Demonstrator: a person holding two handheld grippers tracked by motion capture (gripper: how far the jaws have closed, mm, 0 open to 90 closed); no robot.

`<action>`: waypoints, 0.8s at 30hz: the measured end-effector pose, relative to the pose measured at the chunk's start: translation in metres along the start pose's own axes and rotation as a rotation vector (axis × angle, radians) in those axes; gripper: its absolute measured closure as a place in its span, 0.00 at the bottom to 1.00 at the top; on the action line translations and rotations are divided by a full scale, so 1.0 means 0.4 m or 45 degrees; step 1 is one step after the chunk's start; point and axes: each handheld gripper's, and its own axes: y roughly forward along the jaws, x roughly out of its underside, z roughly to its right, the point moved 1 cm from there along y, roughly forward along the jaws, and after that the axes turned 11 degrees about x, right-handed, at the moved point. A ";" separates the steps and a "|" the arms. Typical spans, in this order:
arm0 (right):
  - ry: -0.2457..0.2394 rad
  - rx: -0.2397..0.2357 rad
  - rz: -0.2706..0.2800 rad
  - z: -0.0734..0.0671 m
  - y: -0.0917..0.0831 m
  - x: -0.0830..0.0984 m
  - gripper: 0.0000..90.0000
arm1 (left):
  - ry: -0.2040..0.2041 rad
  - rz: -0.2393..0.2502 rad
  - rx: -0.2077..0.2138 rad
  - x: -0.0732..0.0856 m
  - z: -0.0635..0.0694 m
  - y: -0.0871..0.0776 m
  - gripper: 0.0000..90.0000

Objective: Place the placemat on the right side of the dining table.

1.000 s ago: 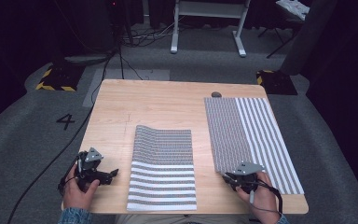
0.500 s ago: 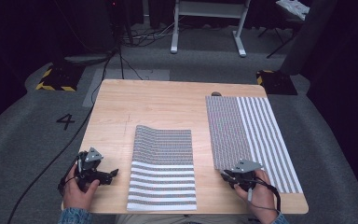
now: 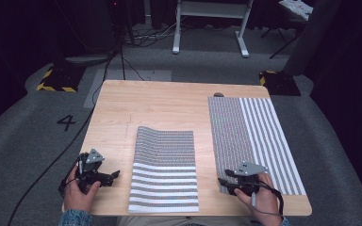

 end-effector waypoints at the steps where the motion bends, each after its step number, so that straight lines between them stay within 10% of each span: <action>1: -0.004 -0.008 0.023 -0.009 -0.008 -0.010 0.55 | -0.002 0.002 0.001 0.000 0.000 0.000 0.00; 11: -0.019 -0.187 0.150 -0.109 -0.021 -0.080 0.36 | 0.002 -0.006 0.003 -0.001 -0.001 -0.001 0.00; 24: -0.123 -0.334 0.105 -0.226 0.063 -0.104 0.33 | 0.001 -0.006 0.014 -0.003 -0.003 0.002 0.00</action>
